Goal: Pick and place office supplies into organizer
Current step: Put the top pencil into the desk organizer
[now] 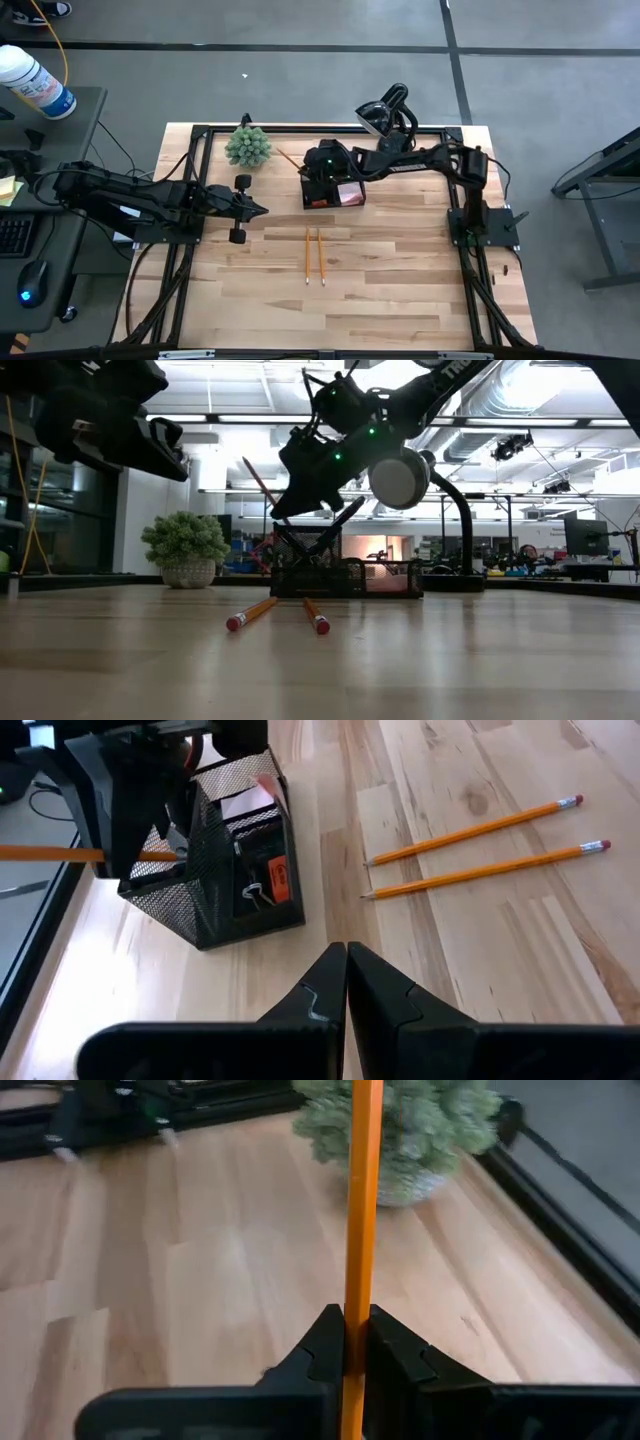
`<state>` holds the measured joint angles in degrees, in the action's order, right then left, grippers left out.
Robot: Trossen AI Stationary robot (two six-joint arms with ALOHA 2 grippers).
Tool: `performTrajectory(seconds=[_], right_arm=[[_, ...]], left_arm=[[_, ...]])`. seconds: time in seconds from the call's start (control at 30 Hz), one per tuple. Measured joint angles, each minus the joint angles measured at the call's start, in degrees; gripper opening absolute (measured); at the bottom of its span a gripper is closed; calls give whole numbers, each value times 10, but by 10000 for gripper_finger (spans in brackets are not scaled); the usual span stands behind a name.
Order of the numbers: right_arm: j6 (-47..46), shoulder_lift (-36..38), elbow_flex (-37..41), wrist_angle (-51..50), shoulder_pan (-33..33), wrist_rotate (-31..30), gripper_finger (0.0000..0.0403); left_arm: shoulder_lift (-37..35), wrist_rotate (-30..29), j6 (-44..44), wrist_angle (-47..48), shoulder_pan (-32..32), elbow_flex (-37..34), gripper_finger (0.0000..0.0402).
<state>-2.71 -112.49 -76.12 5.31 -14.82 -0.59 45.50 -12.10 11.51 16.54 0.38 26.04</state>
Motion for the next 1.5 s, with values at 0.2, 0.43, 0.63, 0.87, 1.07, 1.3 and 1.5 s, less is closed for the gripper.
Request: performTrajectory(seconds=[0.2,0.43,0.63,0.87,1.07,1.3,1.5], right_arm=[[2,-12,0,1,-6,30,17],[-25,-12,0,9,-9,27,21],[-53,-12,0,1,-9,24,27],[-54,-12,0,-10,-9,33,63],[-54,-12,0,-14,-9,57,83],[-61,-12,-1,-25,-8,42,60],[-98,-12,-1,-25,-10,25,18]], left_arm=[[0,-1,0,0,0,0,3],[0,-8,0,0,0,0,3],[0,-16,0,0,0,0,3],[0,-23,0,0,0,0,3],[0,-23,0,0,0,0,3],[0,-22,0,0,0,0,3],[0,-25,1,1,0,0,3]])
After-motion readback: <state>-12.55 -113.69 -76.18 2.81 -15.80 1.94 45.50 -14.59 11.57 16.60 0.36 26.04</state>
